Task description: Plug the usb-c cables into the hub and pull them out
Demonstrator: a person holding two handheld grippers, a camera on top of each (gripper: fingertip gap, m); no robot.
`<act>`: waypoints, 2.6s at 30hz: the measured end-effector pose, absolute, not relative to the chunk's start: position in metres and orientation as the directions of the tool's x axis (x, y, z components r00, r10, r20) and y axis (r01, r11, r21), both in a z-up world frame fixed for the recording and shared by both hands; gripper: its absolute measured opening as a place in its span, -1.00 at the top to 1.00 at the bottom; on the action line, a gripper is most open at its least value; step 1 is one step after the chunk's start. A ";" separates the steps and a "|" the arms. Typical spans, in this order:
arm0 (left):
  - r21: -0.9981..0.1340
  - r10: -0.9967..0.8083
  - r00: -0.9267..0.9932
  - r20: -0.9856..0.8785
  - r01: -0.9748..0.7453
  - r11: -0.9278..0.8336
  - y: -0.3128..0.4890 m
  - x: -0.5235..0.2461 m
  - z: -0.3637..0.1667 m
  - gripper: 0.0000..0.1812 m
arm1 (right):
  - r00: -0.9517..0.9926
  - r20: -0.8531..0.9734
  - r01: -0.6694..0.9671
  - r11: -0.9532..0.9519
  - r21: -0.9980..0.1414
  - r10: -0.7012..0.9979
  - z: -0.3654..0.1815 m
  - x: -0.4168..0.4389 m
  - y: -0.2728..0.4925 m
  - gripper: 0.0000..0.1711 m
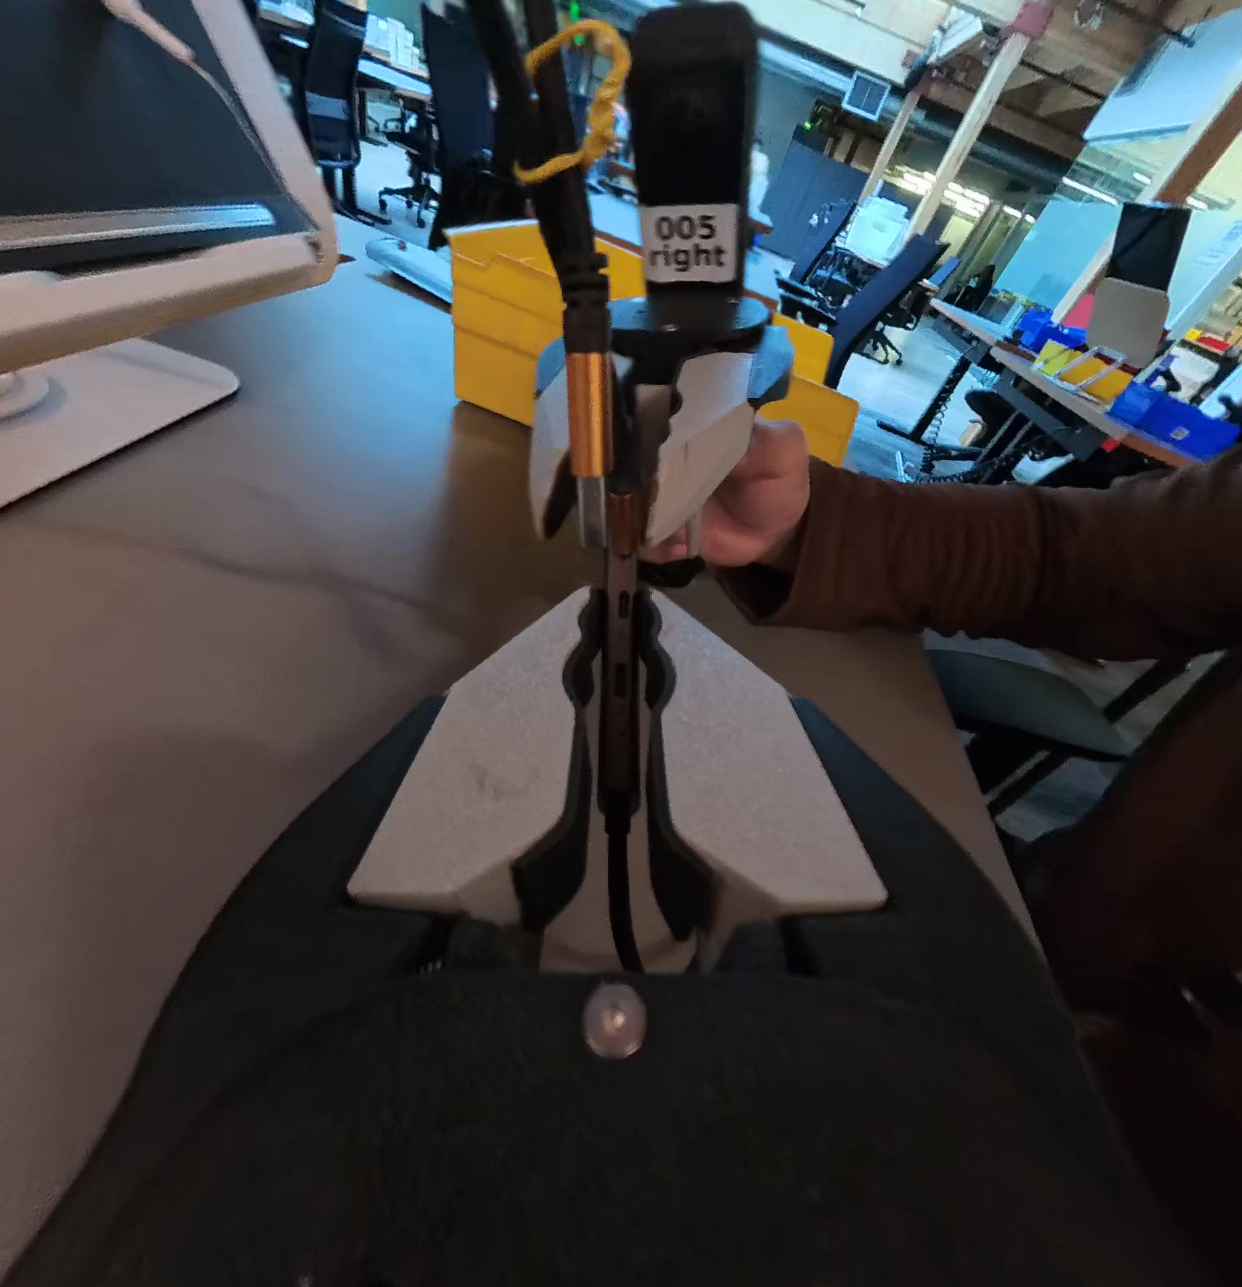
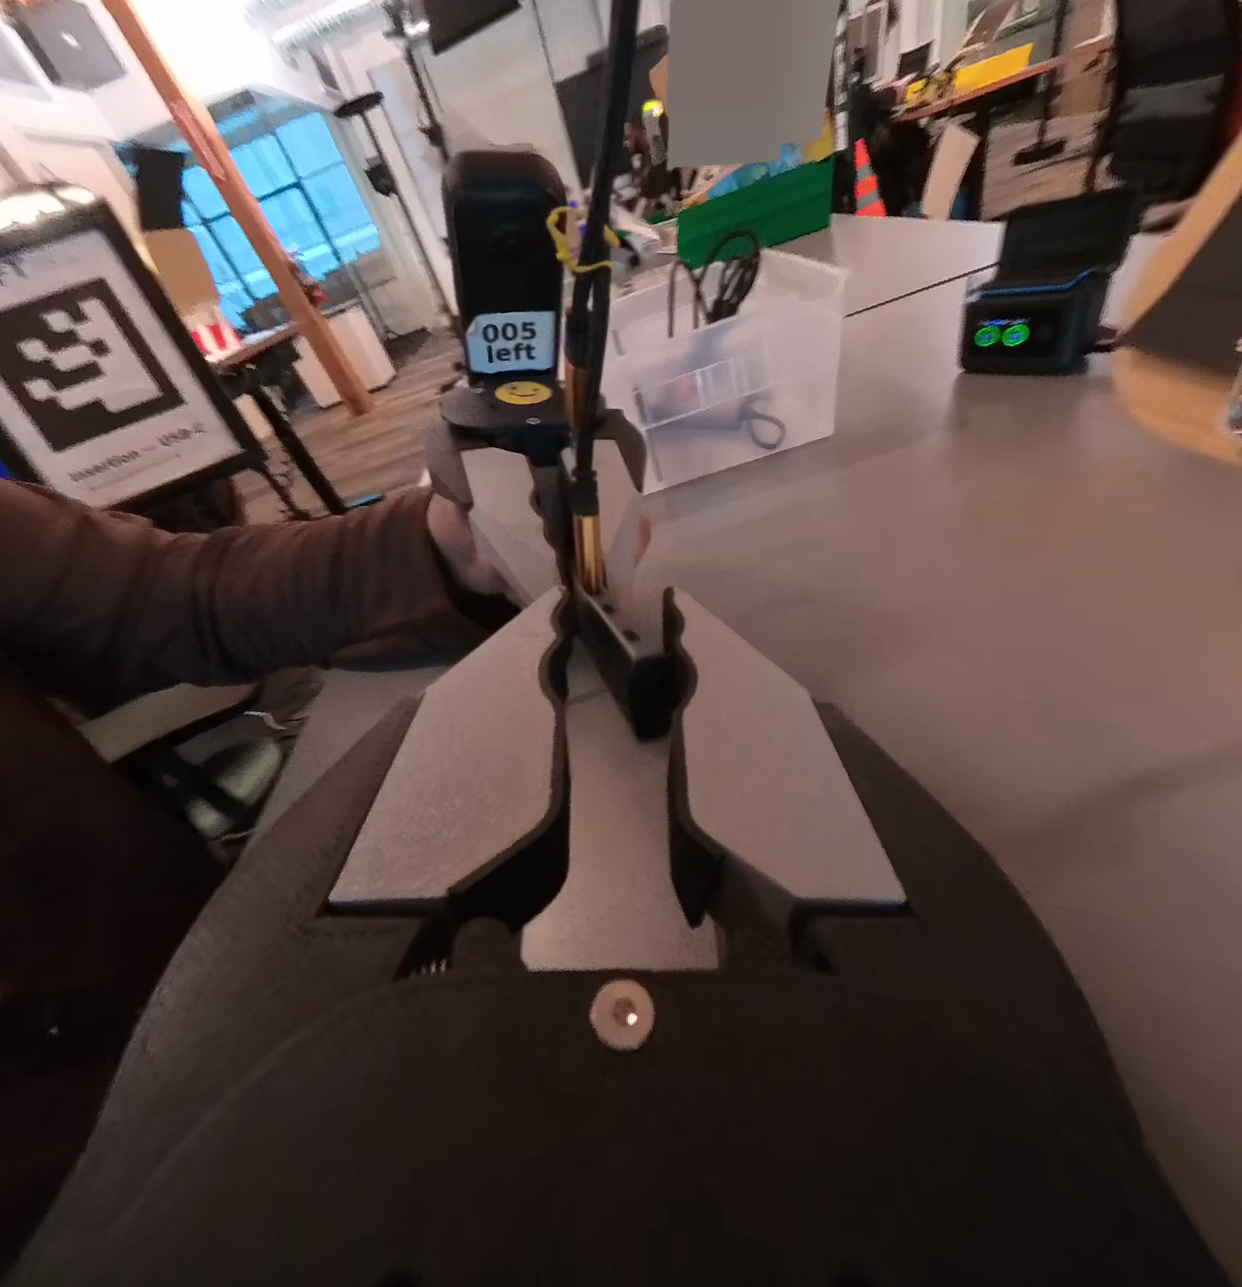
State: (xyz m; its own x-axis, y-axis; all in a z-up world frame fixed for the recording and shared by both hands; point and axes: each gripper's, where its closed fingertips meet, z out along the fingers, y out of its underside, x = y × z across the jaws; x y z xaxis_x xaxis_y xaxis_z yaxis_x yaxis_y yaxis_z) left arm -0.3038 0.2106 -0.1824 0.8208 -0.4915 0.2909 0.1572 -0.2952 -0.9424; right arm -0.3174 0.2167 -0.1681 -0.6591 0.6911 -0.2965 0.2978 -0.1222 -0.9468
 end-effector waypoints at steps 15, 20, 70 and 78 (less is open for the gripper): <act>-0.915 -0.528 0.769 0.361 0.182 -0.360 0.193 -0.308 -0.179 0.92 | -0.692 -0.168 0.232 -0.004 -0.973 0.702 -0.159 -0.306 0.205 0.68; -0.925 -0.547 0.779 0.306 0.108 -0.364 0.192 -0.300 -0.183 0.92 | -0.710 -0.181 0.305 0.065 -0.950 0.680 -0.176 -0.301 0.201 0.88; -0.862 -0.520 0.826 0.219 -0.085 -0.499 0.193 -0.289 -0.217 0.92 | -0.749 -0.267 0.332 -0.005 -0.943 0.606 -0.184 -0.301 0.188 0.96; -0.851 -0.495 0.839 0.226 -0.077 -0.520 0.200 -0.289 -0.224 0.91 | -0.713 -0.151 0.304 0.107 -0.947 0.685 -0.191 -0.306 0.192 0.95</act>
